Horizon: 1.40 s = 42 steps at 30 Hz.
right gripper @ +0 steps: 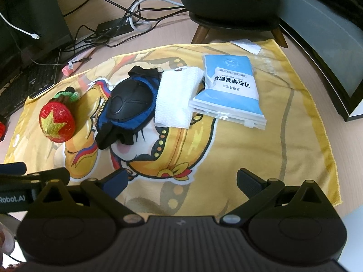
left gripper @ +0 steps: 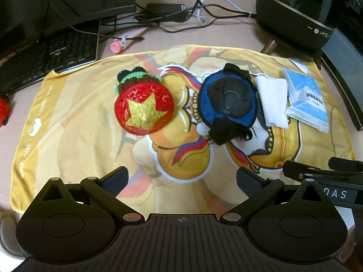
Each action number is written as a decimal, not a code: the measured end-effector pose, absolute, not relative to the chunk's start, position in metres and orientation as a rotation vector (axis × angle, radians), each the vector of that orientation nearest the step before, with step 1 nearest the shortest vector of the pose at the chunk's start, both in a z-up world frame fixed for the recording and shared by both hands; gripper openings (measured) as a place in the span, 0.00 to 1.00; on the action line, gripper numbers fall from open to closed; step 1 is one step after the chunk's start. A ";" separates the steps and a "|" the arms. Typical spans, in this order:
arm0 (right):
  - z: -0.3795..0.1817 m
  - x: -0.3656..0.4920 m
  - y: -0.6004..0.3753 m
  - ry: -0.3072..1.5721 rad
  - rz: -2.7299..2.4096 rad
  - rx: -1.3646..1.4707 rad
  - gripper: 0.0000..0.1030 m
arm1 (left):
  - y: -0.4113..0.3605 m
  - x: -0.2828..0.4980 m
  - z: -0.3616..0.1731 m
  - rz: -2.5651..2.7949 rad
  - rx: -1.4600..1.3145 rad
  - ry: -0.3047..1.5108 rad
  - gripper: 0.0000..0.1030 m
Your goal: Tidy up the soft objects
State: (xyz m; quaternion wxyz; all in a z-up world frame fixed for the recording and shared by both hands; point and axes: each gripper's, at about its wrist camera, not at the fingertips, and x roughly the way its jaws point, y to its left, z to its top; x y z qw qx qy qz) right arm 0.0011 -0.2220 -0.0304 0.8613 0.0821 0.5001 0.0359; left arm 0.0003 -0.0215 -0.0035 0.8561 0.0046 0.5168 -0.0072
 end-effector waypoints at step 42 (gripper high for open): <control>-0.044 0.120 -0.222 0.902 0.210 0.160 0.52 | 0.031 0.077 0.022 -0.167 -0.073 0.710 1.00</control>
